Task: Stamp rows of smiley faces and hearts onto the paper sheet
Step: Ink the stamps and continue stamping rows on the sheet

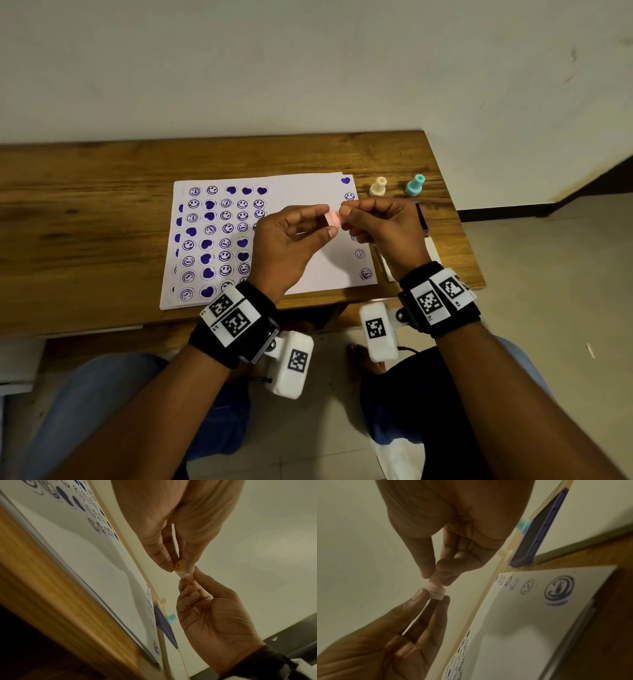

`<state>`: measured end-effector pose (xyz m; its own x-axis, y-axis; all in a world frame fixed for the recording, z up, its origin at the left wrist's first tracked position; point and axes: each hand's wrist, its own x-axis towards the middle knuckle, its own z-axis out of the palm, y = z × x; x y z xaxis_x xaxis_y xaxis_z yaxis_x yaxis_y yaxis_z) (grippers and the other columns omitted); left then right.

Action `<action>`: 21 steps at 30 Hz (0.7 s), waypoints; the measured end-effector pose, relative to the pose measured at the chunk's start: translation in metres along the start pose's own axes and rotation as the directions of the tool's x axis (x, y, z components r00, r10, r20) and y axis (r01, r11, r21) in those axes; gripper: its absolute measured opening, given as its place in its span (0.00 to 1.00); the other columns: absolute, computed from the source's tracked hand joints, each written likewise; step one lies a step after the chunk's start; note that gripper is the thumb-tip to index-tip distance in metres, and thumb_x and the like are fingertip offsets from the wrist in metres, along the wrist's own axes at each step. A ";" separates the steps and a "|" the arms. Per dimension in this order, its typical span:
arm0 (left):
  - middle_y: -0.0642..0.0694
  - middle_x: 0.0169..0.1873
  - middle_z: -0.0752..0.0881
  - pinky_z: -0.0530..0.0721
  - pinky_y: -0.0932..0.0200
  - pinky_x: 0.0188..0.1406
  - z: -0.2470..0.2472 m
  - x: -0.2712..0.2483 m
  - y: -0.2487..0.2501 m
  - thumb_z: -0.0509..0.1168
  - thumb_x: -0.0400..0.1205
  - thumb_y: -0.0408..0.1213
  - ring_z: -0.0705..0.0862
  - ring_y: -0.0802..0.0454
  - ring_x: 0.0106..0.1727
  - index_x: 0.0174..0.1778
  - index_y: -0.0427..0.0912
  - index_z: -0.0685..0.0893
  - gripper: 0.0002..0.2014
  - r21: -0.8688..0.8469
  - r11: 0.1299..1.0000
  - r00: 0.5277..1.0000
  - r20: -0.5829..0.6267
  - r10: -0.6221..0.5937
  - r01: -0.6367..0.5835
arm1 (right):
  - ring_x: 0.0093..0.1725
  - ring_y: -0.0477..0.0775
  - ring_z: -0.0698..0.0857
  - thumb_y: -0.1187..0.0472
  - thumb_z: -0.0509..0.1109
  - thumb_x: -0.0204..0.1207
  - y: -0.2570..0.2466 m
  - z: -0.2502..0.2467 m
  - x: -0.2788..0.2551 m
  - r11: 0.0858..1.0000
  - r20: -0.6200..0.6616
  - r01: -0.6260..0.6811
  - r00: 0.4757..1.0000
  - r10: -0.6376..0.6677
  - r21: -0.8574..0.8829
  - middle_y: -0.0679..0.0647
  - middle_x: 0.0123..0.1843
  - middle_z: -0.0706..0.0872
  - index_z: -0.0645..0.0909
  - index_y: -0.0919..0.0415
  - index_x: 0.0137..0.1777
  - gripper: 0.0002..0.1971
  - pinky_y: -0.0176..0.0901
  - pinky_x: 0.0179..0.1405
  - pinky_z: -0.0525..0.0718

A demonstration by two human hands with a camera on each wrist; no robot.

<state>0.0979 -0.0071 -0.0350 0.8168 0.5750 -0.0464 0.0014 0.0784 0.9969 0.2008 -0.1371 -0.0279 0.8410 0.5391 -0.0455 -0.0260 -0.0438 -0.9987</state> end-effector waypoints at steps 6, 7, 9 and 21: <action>0.45 0.44 0.88 0.85 0.68 0.46 -0.001 0.000 0.002 0.75 0.71 0.21 0.89 0.63 0.41 0.58 0.30 0.86 0.19 0.024 0.996 0.997 0.019 0.080 -0.081 | 0.35 0.48 0.87 0.65 0.77 0.77 0.002 0.002 -0.001 0.999 0.010 -0.009 1.000 0.009 0.036 0.55 0.37 0.93 0.92 0.60 0.46 0.02 0.36 0.35 0.84; 0.46 0.44 0.88 0.85 0.69 0.46 -0.002 0.000 0.002 0.75 0.71 0.21 0.89 0.64 0.40 0.58 0.30 0.86 0.19 0.030 0.995 0.996 0.024 0.090 -0.091 | 0.35 0.48 0.87 0.65 0.77 0.77 0.002 0.002 -0.001 0.999 0.015 -0.008 1.000 0.008 0.038 0.55 0.37 0.93 0.92 0.59 0.45 0.03 0.36 0.35 0.84; 0.47 0.44 0.88 0.85 0.68 0.46 -0.002 0.000 0.002 0.75 0.71 0.21 0.88 0.64 0.40 0.57 0.30 0.86 0.18 0.038 0.994 0.994 0.035 0.100 -0.101 | 0.35 0.48 0.88 0.66 0.77 0.77 0.004 0.002 -0.001 0.999 0.019 0.008 1.000 -0.009 0.035 0.54 0.37 0.93 0.92 0.58 0.45 0.03 0.36 0.35 0.85; 0.46 0.55 0.88 0.87 0.57 0.57 0.001 -0.003 -0.015 0.76 0.73 0.26 0.89 0.54 0.55 0.62 0.39 0.86 0.21 0.197 0.972 0.990 0.082 0.113 -0.127 | 0.33 0.50 0.88 0.64 0.79 0.76 0.010 -0.005 0.004 0.968 0.080 0.066 0.996 -0.048 -0.240 0.54 0.34 0.90 0.91 0.65 0.53 0.08 0.41 0.36 0.88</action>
<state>0.0961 -0.0103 -0.0496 0.8563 0.5115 0.0718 0.0110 -0.1570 0.9875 0.2067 -0.1399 -0.0381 0.7953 0.6062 0.0007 0.1602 -0.2090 -0.9647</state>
